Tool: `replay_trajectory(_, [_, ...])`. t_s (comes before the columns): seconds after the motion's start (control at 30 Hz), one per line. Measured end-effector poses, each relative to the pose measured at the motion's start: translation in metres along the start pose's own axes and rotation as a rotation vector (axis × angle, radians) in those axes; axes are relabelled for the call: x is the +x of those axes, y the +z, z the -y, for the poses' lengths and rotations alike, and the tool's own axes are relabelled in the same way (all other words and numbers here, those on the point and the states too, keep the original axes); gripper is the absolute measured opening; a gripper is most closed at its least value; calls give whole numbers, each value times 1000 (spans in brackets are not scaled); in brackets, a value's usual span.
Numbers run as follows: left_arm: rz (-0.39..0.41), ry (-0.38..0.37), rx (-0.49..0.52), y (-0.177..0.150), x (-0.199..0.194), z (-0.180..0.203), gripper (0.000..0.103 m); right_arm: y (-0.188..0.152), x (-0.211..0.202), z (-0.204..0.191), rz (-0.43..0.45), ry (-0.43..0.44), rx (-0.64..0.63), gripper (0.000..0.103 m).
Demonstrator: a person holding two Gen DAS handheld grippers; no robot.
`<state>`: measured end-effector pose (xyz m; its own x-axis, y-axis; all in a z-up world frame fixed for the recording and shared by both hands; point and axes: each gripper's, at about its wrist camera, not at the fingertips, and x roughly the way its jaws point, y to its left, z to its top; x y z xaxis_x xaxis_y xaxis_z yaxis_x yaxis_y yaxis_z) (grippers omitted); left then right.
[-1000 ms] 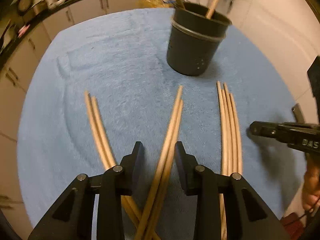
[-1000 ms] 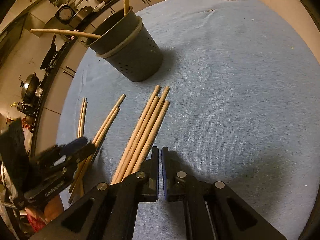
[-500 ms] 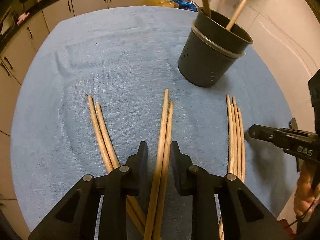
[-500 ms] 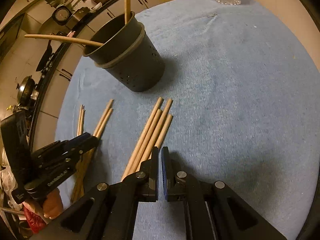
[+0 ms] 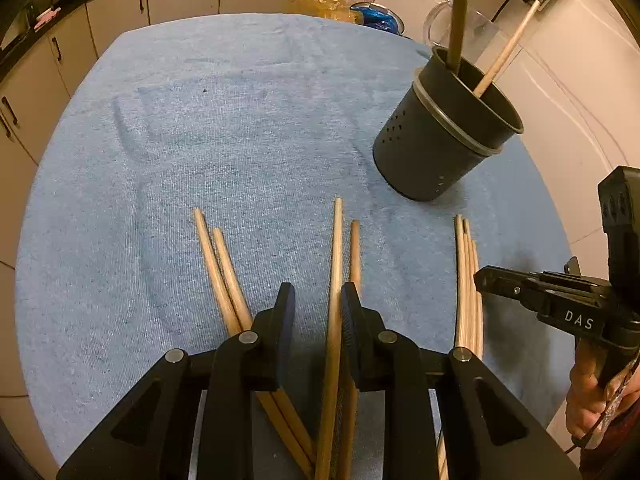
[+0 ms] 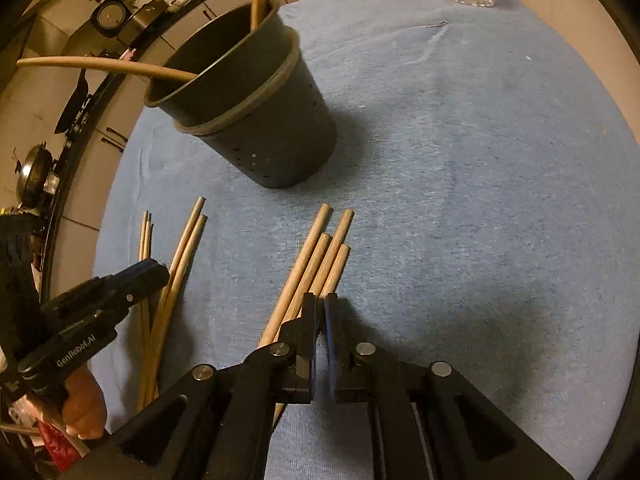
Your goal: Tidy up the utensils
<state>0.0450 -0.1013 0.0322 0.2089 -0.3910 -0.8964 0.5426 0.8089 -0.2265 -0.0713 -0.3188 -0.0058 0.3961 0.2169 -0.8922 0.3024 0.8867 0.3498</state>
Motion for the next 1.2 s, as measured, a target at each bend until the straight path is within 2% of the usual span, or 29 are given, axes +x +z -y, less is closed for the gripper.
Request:
replay_trajectory(0.07, [-4, -2, 9, 1, -1, 1, 22, 0, -1, 1, 1, -11, 3, 7])
replay_trajectory(0.23, [-22, 48, 45, 10, 13, 6, 22, 0, -4, 7, -6, -33, -3, 8])
replay_trajectory(0.37, [-17, 102, 78, 12, 16, 15, 22, 1, -6, 13, -13, -32, -1, 11])
replay_trajectory(0.47, [-12, 171, 111, 11, 19, 27, 22, 3, -3, 5, -23, -57, -10, 14])
replay_trajectory(0.57, [3, 224, 111, 7, 18, 28, 11, 2, -2, -3, -21, -101, -54, 17])
replay_trajectory(0.6, [4, 224, 102, 7, 18, 28, 7, 2, -1, -6, -19, -111, -61, 17])
replay_trajectory(0.73, [0, 191, 47, 3, 12, 21, 6, 0, 1, -21, -1, -187, -143, 18])
replay_trajectory(0.83, [-1, 192, 35, -6, 6, 16, 6, -4, 6, -37, 12, -233, -221, 11])
replay_trajectory(0.9, [-2, 185, 25, -7, 5, 16, 6, -3, 3, -31, 14, -210, -197, 6])
replay_trajectory(1.03, [11, 148, 3, -2, 0, 12, 6, -5, -15, -12, 46, -125, -126, 6])
replay_trajectory(1.07, [21, 133, -2, -2, -6, 11, 6, -7, -25, -9, 72, -85, -114, 6])
replay_trajectory(1.2, [90, 105, -18, -8, -34, 0, 6, -20, -53, -3, 145, -26, -103, 6])
